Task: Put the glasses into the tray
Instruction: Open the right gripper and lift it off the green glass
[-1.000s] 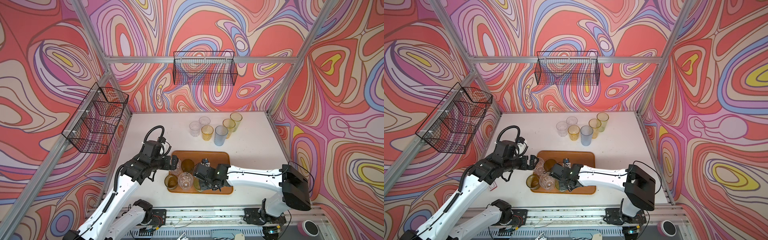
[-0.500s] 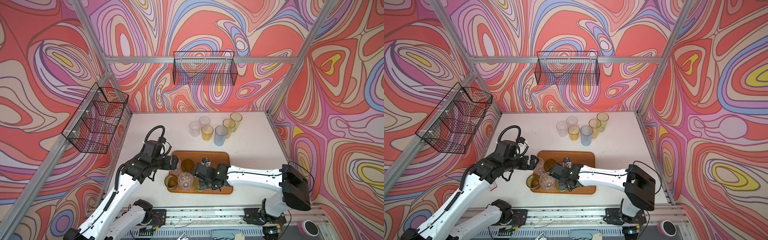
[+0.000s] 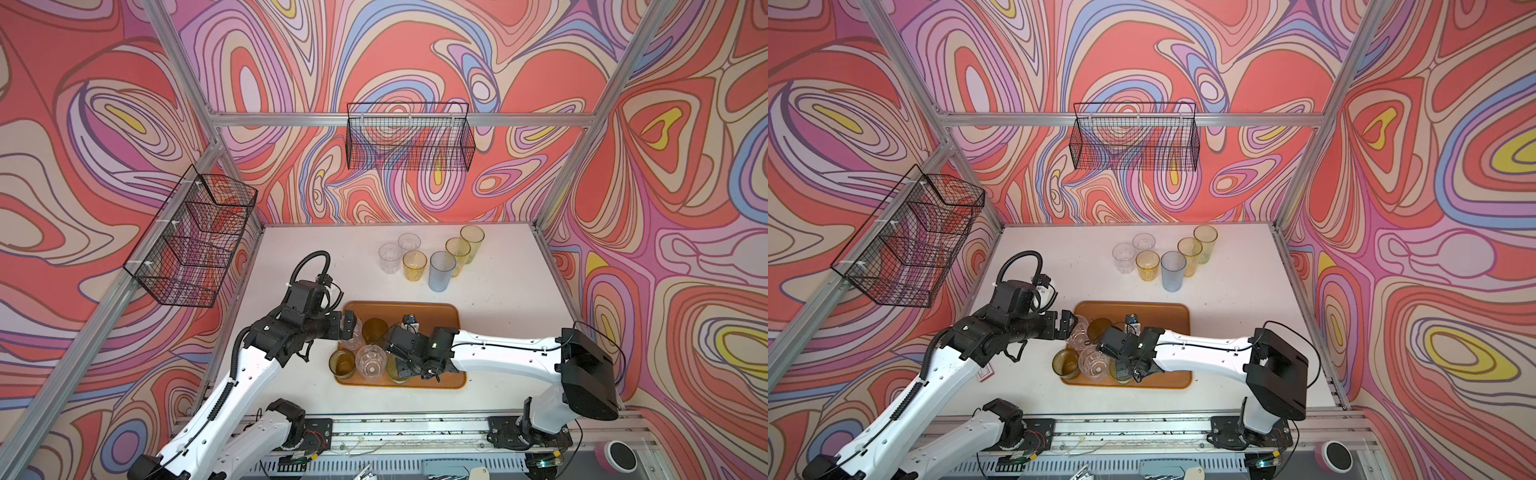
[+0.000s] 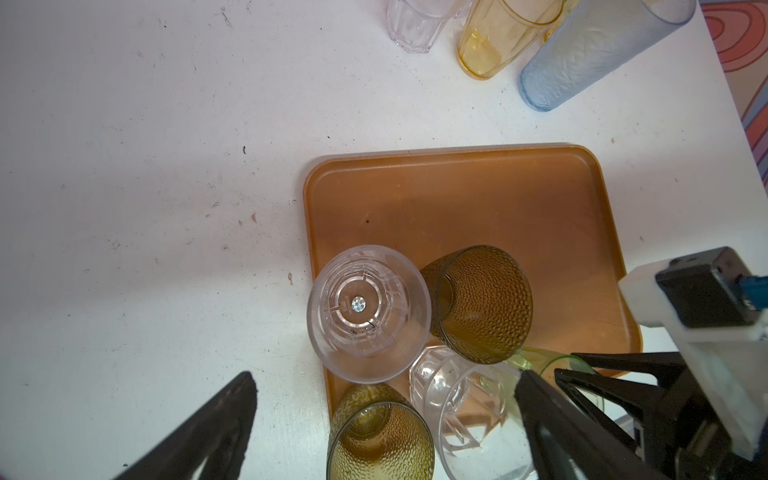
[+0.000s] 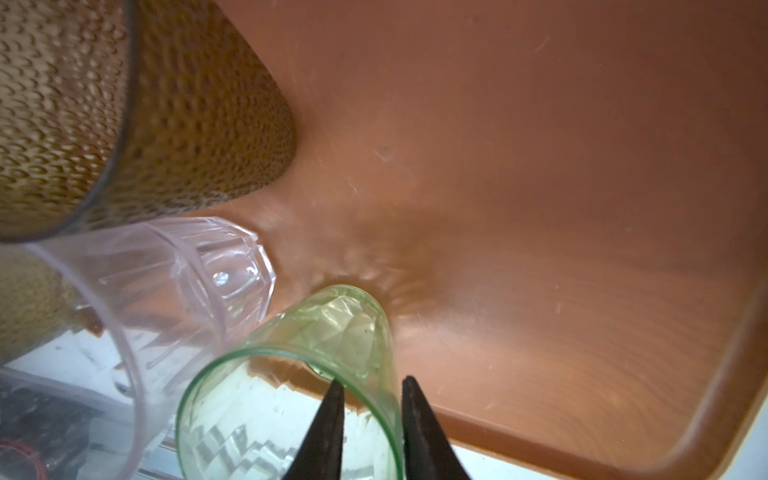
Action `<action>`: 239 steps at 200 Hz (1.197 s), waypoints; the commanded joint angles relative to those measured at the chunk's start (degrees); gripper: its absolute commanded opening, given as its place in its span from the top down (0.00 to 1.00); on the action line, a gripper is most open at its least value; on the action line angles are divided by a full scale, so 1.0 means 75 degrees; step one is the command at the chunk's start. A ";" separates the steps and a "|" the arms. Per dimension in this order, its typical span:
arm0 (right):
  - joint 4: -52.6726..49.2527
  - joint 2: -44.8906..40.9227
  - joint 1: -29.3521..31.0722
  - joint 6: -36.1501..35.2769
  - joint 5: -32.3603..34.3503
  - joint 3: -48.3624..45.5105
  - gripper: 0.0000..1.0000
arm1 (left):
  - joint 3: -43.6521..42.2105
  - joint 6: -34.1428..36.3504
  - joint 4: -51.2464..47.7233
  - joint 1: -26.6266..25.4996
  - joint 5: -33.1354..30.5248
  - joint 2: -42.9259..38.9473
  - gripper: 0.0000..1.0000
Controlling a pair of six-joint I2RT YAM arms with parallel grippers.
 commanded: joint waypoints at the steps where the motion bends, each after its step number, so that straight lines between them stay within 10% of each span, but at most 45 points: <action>1: -0.0035 0.0070 0.0048 0.0117 0.0234 0.0132 0.75 | -0.0058 0.0085 -0.0194 0.0043 -0.0072 0.0006 0.00; 159: 0.0294 -0.1643 -0.0179 0.0100 0.1070 -0.0381 0.57 | 0.0286 -0.0399 -0.0133 0.0042 -0.0132 0.0118 0.00; 239: 0.1621 -0.3116 -0.2421 -0.1553 -0.0283 -0.0967 0.31 | 0.0503 -0.1643 0.0964 0.0033 -0.0002 0.0899 0.00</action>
